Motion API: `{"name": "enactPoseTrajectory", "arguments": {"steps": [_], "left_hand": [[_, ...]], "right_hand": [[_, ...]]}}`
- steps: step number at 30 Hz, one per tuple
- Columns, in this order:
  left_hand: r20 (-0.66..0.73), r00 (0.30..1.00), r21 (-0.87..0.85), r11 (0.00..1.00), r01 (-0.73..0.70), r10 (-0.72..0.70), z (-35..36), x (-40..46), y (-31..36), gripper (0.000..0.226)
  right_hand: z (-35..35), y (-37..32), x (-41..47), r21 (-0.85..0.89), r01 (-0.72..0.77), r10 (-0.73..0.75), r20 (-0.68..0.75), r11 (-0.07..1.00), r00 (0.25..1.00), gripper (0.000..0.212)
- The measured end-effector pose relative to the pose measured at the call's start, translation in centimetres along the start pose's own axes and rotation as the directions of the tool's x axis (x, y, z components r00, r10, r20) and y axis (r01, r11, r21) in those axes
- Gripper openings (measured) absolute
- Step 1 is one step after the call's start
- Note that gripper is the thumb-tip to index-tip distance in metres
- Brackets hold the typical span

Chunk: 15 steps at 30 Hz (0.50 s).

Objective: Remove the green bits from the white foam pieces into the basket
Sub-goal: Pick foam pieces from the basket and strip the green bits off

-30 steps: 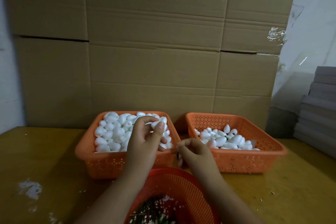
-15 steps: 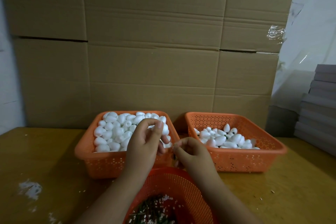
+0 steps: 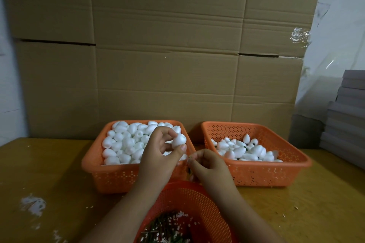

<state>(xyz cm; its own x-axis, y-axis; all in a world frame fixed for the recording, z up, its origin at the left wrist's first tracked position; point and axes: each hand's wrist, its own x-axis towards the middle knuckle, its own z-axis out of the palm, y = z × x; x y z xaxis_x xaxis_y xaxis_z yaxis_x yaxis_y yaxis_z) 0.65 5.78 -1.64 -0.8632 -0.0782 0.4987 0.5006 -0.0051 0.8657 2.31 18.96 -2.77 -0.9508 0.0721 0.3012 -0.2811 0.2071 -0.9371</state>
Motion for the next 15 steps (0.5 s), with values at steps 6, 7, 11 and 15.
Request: {"name": "enactPoseTrajectory", "arguments": {"steps": [6, 7, 11, 15], "left_hand": [[0.017, 0.998, 0.154, 0.986, -0.059, 0.057, -0.08, -0.18, 0.15, 0.036], [0.021, 0.998, 0.180, 0.982, -0.065, 0.062, -0.09, -0.17, 0.17, 0.038], [0.061, 0.992, 0.246, 0.962, -0.122, 0.111, -0.03, -0.25, 0.29, 0.043], [0.096, 0.987, 0.280, 0.948, -0.150, 0.128, 0.13, -0.31, 0.12, 0.041]], "right_hand": [[-0.08, 0.12, 0.00, -0.012, 0.002, -0.002, 0.005, 1.000, 1.000, 0.005], [-0.11, 0.16, -0.01, -0.013, 0.002, -0.002, 0.005, 1.000, 1.000, 0.005], [-0.07, 0.13, 0.05, -0.012, 0.006, -0.006, 0.009, 1.000, 1.000, 0.006], [-0.03, 0.12, 0.09, 0.000, 0.005, -0.005, 0.009, 1.000, 1.000, 0.010]]}}
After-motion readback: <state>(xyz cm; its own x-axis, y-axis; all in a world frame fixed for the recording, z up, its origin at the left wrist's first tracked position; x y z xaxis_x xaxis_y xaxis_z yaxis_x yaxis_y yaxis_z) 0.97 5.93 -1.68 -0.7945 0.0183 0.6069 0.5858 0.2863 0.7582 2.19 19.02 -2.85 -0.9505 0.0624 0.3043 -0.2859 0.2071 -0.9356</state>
